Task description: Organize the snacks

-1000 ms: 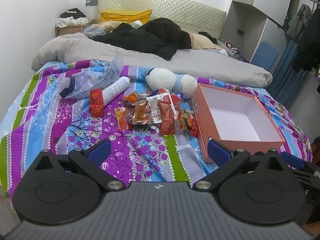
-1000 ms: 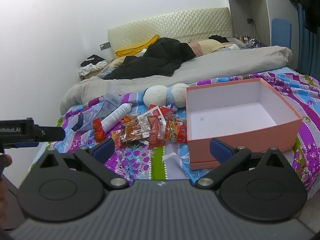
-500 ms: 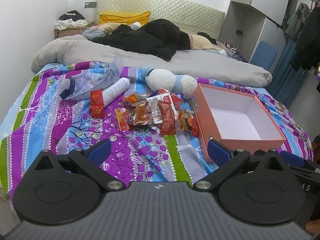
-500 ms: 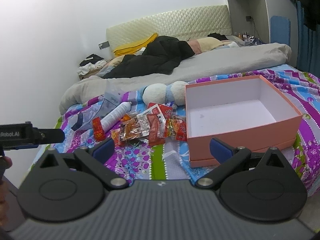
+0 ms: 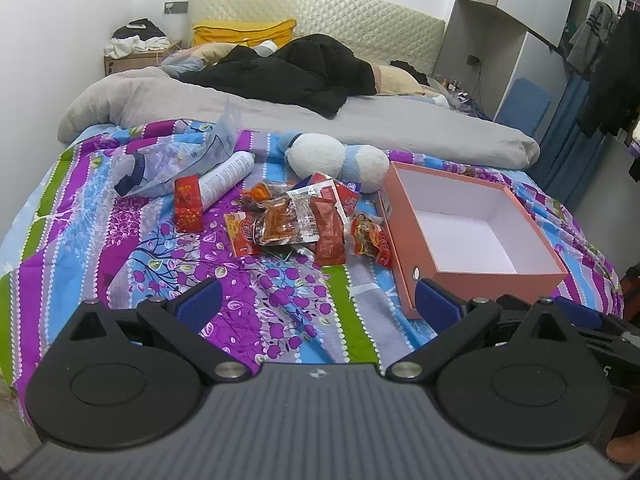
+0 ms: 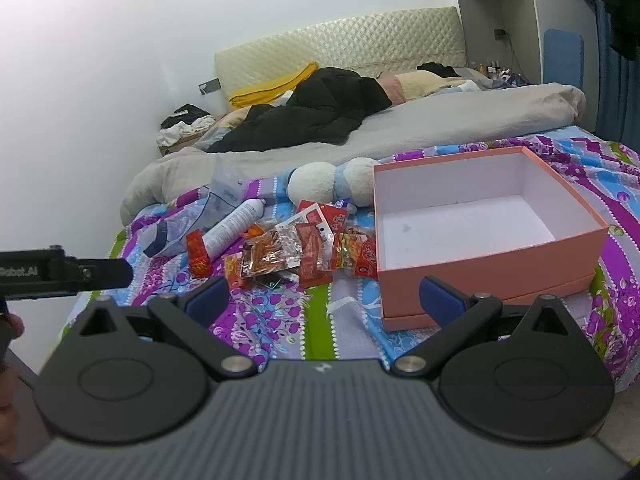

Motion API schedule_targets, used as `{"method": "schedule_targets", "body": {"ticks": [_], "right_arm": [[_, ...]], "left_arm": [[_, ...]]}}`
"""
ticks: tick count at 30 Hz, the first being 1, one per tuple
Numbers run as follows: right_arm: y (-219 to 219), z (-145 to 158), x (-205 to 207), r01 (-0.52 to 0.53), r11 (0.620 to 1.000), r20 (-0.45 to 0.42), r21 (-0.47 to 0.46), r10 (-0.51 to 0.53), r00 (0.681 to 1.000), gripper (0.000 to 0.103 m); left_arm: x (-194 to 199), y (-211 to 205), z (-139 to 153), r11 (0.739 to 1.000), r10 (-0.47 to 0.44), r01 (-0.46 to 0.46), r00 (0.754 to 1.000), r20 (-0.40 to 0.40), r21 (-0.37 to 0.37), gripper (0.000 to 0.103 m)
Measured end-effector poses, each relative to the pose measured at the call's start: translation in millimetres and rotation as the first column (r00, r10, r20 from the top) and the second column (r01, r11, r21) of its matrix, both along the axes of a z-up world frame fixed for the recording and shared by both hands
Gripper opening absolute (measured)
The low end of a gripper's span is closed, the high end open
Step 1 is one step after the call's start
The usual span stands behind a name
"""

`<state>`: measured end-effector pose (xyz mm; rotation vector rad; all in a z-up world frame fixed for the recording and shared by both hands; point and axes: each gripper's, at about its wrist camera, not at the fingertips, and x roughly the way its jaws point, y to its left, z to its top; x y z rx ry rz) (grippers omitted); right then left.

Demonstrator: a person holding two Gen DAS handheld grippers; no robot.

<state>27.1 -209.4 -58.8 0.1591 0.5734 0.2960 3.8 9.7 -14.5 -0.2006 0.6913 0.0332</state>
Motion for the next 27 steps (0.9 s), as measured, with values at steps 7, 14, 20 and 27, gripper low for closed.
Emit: {"method": "schedule_targets", "body": {"ticks": [7,14,20,27], "right_arm": [[2,-2,0,-0.006,1.0,0.007,-0.008,0.006,1.0,0.103],[5,-5,-1,-0.008,1.0,0.005,-0.02,0.008,1.0,0.103],[9,-7,-1,-0.05,0.999,0.013,0.0,0.05,0.999,0.103],[20,-14,2,-0.059,0.997,0.022,-0.046,0.06,0.998,0.103]], "left_arm": [[-1,1,-2,1.0,0.002,-0.002,1.0,0.001,0.005,0.103],[1,4,-5,1.0,0.011,-0.011,1.0,-0.009,-0.003,0.103],[3,9,-12,1.0,0.017,-0.017,1.0,-0.023,-0.015,0.103],[9,16,-20,1.0,0.016,-0.017,0.999,-0.039,-0.018,0.103]]}}
